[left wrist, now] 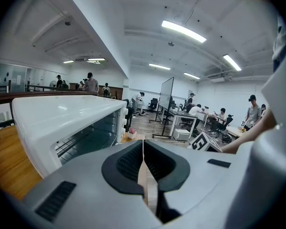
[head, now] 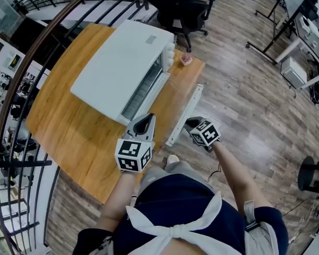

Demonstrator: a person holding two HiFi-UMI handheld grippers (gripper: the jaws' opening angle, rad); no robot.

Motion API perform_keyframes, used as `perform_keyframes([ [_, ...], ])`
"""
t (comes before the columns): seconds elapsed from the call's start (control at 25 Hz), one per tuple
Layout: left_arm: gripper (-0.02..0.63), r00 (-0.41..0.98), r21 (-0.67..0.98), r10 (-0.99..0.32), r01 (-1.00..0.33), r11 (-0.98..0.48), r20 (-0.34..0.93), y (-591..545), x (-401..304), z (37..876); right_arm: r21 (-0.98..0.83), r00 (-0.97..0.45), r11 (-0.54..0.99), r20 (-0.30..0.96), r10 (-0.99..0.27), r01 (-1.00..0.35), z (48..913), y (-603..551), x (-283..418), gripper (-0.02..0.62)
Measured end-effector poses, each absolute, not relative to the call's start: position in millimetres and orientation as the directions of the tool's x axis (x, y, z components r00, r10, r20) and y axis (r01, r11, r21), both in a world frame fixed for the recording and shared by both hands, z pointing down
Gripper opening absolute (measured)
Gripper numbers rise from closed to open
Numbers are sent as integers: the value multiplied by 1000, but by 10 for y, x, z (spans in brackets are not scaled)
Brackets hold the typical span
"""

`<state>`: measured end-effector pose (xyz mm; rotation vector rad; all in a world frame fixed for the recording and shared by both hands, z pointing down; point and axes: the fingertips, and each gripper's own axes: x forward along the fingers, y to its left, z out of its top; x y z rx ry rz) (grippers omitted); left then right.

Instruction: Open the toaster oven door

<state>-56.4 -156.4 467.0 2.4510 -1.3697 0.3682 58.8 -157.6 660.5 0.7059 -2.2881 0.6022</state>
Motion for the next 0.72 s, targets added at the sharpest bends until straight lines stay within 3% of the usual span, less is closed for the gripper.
perform_keyframes([
  [0.72,25,512,131,-762,-853,-505,396,-1552,-523,4739,-150,-606,804,738,-296,-576,6824,-1524,577,7],
])
